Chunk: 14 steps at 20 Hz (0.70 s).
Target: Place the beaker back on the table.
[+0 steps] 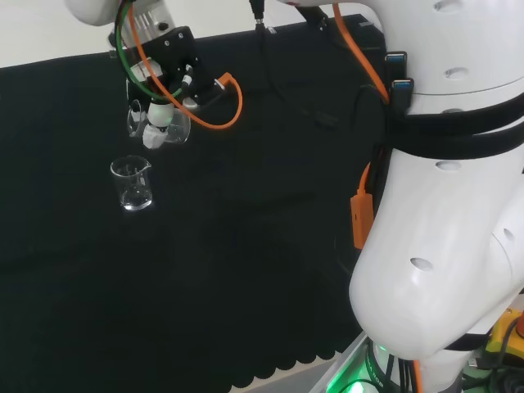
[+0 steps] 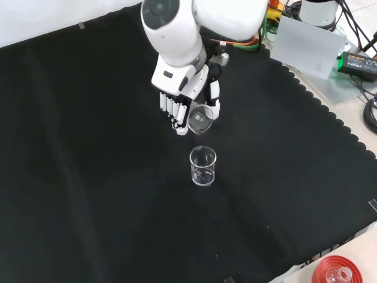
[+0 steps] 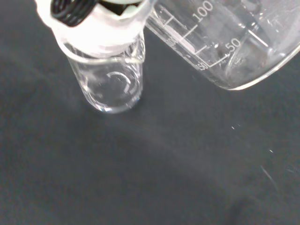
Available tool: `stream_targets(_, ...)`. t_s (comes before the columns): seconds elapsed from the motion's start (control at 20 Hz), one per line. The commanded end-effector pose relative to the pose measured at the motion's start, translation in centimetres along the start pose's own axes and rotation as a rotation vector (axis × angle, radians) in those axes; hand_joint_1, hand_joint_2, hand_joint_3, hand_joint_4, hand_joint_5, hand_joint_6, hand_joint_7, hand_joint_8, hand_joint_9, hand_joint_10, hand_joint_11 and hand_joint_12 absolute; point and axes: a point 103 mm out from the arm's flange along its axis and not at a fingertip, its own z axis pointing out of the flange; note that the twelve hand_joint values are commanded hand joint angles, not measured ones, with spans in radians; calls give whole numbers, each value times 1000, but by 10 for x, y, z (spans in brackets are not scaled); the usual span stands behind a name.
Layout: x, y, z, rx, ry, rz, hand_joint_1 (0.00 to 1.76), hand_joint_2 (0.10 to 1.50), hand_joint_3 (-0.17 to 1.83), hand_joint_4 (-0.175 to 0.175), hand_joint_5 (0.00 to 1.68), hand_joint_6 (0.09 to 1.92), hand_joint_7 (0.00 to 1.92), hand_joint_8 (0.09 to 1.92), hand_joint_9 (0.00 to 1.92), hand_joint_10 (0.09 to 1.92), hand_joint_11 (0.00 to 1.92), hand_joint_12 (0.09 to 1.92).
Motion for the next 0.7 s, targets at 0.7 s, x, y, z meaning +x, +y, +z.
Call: stream_targets(0.7, -37, 21, 15, -130, 193, -29, 1277, 1069, -175, 16, 1182, 809, 1515, 87, 1267, 565, 935, 974)
